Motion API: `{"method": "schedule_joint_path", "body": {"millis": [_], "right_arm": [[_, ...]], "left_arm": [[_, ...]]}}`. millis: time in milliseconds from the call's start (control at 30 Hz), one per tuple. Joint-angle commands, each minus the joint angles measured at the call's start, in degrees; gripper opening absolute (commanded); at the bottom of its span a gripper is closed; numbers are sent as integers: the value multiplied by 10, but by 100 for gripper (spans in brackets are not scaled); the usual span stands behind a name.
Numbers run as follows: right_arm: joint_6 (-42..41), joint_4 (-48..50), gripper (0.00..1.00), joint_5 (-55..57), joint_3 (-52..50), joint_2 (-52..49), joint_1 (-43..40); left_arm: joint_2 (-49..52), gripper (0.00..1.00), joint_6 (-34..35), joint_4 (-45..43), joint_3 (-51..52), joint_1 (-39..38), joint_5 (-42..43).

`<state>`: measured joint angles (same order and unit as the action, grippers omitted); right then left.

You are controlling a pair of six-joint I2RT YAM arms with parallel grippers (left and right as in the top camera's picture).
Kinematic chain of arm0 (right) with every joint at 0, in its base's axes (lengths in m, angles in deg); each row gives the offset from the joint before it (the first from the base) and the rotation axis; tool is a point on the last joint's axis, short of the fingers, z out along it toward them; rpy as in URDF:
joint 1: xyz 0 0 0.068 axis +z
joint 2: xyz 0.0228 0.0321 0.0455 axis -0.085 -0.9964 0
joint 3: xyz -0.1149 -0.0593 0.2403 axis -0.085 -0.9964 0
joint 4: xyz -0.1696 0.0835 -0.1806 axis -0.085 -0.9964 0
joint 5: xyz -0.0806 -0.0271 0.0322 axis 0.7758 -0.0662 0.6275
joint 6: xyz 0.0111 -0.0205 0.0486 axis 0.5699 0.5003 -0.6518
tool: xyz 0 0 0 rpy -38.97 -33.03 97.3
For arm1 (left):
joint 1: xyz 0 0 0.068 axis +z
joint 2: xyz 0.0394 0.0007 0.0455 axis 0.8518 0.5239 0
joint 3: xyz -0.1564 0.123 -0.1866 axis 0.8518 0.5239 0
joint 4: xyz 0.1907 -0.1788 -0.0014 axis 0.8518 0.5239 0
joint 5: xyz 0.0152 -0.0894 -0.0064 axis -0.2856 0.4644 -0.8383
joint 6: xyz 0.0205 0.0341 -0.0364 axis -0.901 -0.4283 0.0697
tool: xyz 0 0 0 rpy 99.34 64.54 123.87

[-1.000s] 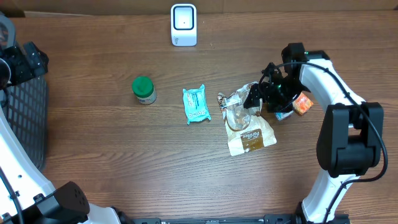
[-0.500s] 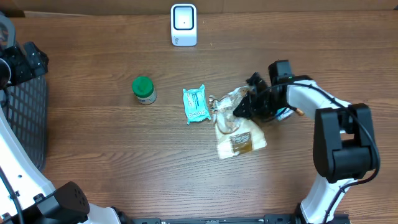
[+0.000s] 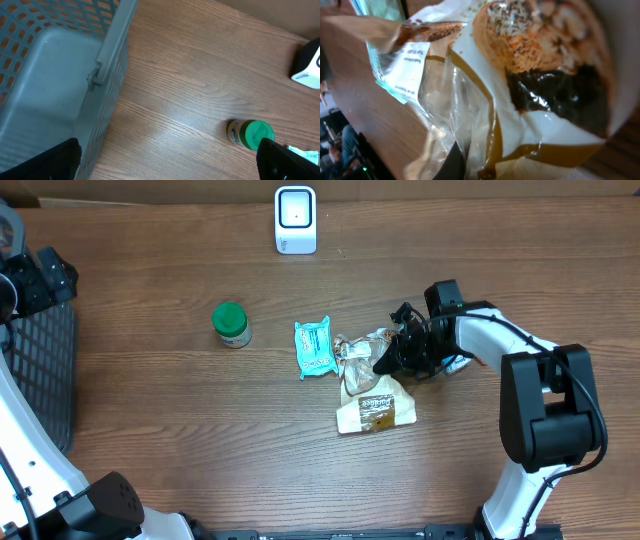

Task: Scan the item barcode
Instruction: 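Raise the kraft bag to the scanner and hold it under the window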

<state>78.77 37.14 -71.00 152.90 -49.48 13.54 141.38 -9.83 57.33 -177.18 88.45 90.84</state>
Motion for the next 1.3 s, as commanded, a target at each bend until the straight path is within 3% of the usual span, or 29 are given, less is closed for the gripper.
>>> {"method": "schedule_joint_path", "body": {"millis": [0, 67, 267, 400, 600, 700, 800, 900, 1000, 1200, 1267], "right_arm": [[-10, -68, 4, 13, 99, -6, 0], [-10, -163, 4, 2, 216, -6, 0], [-1, -289, 4, -61, 457, 3, 7], [-1, -307, 4, -19, 537, 23, 35], [-22, -283, 4, 150, 553, 43, 109], [-69, -192, 4, 388, 553, 41, 167], [-58, -68, 4, 601, 546, 28, 211], [2, 31, 4, 670, 537, 7, 228], [152, 188, 4, 713, 537, -52, 231], [541, 509, 4, 784, 537, -204, 229], [567, 540, 4, 783, 537, -233, 225]], "left_arm": [[-1, 100, -15, 0, -5, -1, 4], [-1, 100, -15, 0, -5, -1, 4], [-1, 100, -15, 0, -5, -1, 4], [-1, 100, -15, 0, -5, -1, 4], [-1, 100, -15, 0, -5, -1, 4], [-1, 100, -15, 0, -5, -1, 4], [-1, 100, -15, 0, -5, -1, 4], [-1, 100, -15, 0, -5, -1, 4], [-1, 100, -15, 0, -5, -1, 4], [-1, 100, -15, 0, -5, -1, 4], [-1, 100, -15, 0, -5, -1, 4]]}}
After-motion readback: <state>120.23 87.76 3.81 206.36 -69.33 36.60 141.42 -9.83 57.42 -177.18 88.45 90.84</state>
